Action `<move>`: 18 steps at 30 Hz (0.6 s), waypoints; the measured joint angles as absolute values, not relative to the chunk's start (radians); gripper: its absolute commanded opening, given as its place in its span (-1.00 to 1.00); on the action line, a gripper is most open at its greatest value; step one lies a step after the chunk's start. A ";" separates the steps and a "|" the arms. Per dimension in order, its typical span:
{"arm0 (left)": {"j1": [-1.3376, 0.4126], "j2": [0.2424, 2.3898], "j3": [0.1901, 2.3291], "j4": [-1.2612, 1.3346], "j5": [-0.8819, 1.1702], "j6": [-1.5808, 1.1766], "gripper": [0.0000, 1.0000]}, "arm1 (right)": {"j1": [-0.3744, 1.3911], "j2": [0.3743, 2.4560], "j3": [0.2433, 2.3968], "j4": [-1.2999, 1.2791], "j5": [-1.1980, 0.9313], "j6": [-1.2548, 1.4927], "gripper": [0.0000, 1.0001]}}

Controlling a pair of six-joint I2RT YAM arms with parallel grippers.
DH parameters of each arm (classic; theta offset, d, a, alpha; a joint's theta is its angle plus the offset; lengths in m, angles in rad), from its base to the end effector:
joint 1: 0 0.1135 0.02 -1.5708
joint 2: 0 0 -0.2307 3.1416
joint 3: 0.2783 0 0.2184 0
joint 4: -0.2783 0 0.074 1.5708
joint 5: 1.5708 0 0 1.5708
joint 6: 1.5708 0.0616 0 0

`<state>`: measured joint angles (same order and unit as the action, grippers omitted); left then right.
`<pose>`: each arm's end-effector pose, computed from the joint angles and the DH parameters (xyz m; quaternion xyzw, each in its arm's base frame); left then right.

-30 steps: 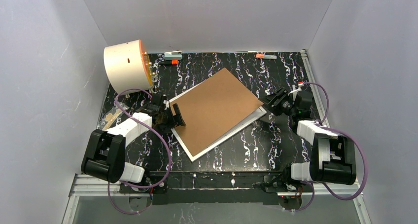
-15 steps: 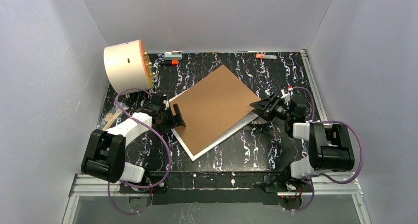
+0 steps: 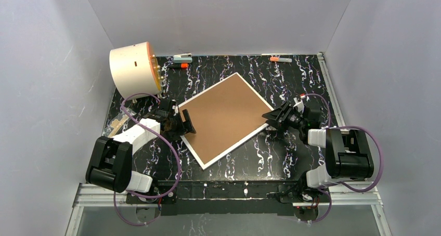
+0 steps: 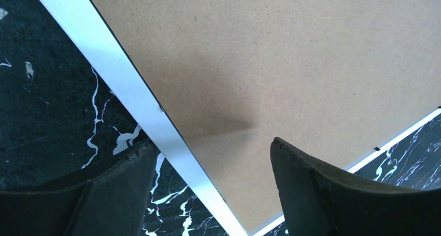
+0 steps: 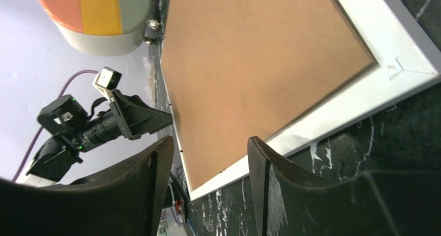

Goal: Put the photo into the frame

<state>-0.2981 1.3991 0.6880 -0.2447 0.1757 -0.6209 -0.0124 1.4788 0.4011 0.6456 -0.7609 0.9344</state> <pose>0.2421 -0.0856 0.1392 -0.1264 0.9413 -0.2087 0.2331 0.2593 0.0393 0.1370 0.1784 0.7873 0.5028 0.3092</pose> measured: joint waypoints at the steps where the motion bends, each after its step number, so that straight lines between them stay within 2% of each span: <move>1: -0.298 1.399 0.688 -0.245 0.175 -0.621 0.55 | -0.011 1.475 0.401 0.624 -0.752 0.921 0.27; 13: -0.298 1.396 0.687 -0.247 0.163 -0.624 0.55 | -0.010 1.454 0.472 0.406 -0.660 0.839 0.26; 18: -0.301 1.380 0.686 -0.266 0.145 -0.624 0.73 | -0.009 1.416 0.587 0.210 -0.568 0.799 0.33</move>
<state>-0.3012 1.3796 0.6865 -0.2657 0.1452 -0.6243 -0.0093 1.4158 0.5873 0.2096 -0.5678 0.7994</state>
